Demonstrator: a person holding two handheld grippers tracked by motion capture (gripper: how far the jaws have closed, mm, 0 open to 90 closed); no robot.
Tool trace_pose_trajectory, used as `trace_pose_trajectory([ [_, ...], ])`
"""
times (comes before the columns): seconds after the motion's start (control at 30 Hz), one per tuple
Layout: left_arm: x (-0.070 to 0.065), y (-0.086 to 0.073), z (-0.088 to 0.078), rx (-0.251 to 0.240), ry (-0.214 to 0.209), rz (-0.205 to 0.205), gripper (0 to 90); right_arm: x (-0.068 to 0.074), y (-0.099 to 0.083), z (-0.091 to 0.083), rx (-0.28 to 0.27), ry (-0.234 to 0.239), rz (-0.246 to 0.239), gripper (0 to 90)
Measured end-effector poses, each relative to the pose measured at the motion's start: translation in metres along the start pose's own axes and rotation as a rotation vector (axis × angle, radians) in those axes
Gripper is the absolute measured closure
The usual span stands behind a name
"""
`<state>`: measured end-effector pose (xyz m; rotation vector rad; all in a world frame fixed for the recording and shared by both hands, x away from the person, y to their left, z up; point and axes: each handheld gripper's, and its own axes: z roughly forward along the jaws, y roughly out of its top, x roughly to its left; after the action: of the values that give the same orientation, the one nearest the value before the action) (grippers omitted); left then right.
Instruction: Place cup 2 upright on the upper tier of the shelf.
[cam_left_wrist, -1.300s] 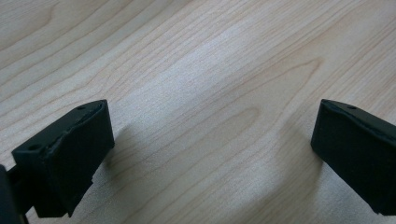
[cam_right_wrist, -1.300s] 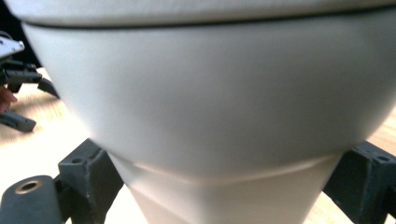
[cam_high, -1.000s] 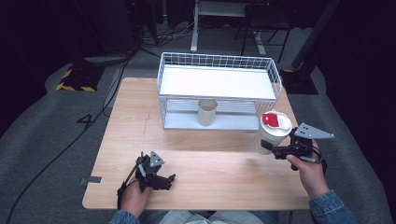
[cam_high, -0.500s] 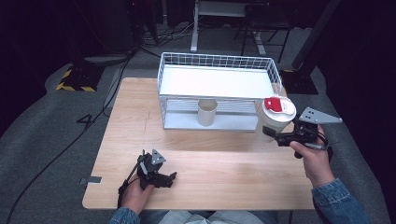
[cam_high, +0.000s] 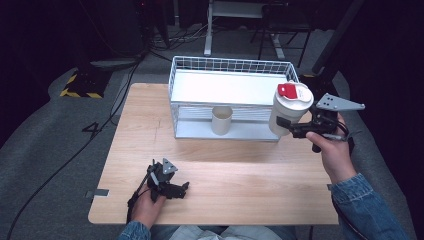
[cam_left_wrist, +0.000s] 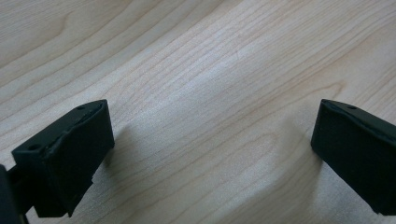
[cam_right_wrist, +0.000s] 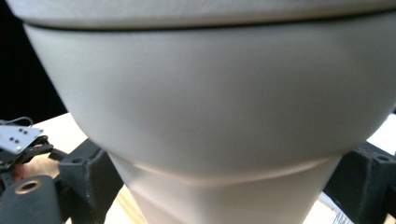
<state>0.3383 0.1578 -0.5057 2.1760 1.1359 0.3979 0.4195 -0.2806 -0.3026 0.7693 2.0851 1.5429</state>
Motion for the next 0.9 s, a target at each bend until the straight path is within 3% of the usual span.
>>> trace_pose_trajectory([
  [0.33, 0.000, 0.000, 0.000, -0.002, 0.000, 0.001, 0.0, -0.010, 0.026, 0.023, -0.009, -0.025, -0.011, 10.6],
  [0.6, 0.001, 0.000, 0.000, -0.002, -0.001, 0.001, 0.0, -0.017, 0.044, 0.043, -0.029, -0.038, 0.015, 10.6],
  [0.9, 0.002, 0.000, 0.000, 0.003, 0.004, 0.001, 0.0, -0.019, 0.064, 0.068, -0.036, -0.041, 0.013, 10.6],
])
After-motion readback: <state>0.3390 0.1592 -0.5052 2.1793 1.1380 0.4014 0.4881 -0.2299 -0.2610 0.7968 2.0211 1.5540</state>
